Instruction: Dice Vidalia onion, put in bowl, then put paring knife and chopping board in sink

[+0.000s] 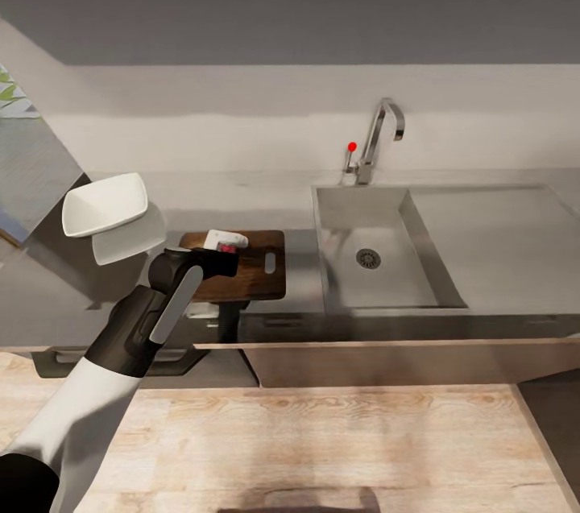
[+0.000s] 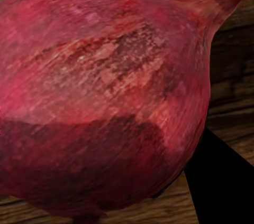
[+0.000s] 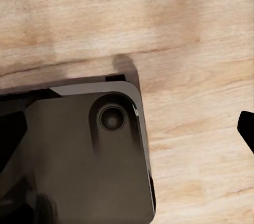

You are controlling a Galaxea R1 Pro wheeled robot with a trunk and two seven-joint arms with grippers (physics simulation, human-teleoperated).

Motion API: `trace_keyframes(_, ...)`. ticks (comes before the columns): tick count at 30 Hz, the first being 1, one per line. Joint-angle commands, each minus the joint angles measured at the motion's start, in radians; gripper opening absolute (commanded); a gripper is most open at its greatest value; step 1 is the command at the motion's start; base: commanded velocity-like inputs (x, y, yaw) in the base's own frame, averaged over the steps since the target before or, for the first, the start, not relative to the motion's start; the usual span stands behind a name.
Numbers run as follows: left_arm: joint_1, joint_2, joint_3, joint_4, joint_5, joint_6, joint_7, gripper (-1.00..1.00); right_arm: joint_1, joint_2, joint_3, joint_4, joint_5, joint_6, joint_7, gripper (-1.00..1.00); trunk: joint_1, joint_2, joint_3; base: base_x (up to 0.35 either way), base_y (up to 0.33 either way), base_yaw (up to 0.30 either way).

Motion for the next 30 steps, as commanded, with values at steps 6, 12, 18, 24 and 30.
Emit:
trace_keyframes(6, -0.001, 0.001, -0.002, -0.002, 0.01, 0.003, 0.009, -1.0, 0.0, -0.001, 0.009, -0.002, -0.002, -0.002, -0.009, 1.0, 0.001, -0.002, -0.001, -0.135, 0.0, 0.0)
trace_keyframes(12, -0.001, 0.001, -0.002, -0.002, 0.009, 0.003, 0.009, -1.0, 0.0, -0.001, 0.009, -0.001, -0.002, -0.002, -0.008, 1.0, 0.001, -0.002, -0.001, -0.108, 0.0, 0.0)
trace_keyframes(18, -0.001, 0.001, -0.002, -0.002, 0.01, 0.003, 0.009, -1.0, 0.0, -0.001, 0.009, -0.001, -0.002, -0.002, -0.009, 1.0, 0.001, -0.002, -0.001, -0.006, 0.0, 0.0)
trace_keyframes(24, -0.001, 0.001, -0.002, -0.001, 0.01, 0.003, 0.009, -1.0, 0.0, 0.0, 0.009, -0.001, -0.002, -0.002, -0.009, 1.0, 0.001, -0.002, -0.001, 0.138, 0.048, 0.0)
trace_keyframes(30, -0.001, 0.001, -0.002, 0.0, 0.01, 0.003, 0.009, -1.0, 0.0, 0.0, 0.009, -0.001, -0.002, -0.002, -0.009, 1.0, 0.001, -0.002, -0.001, 0.041, 0.017, 0.0)
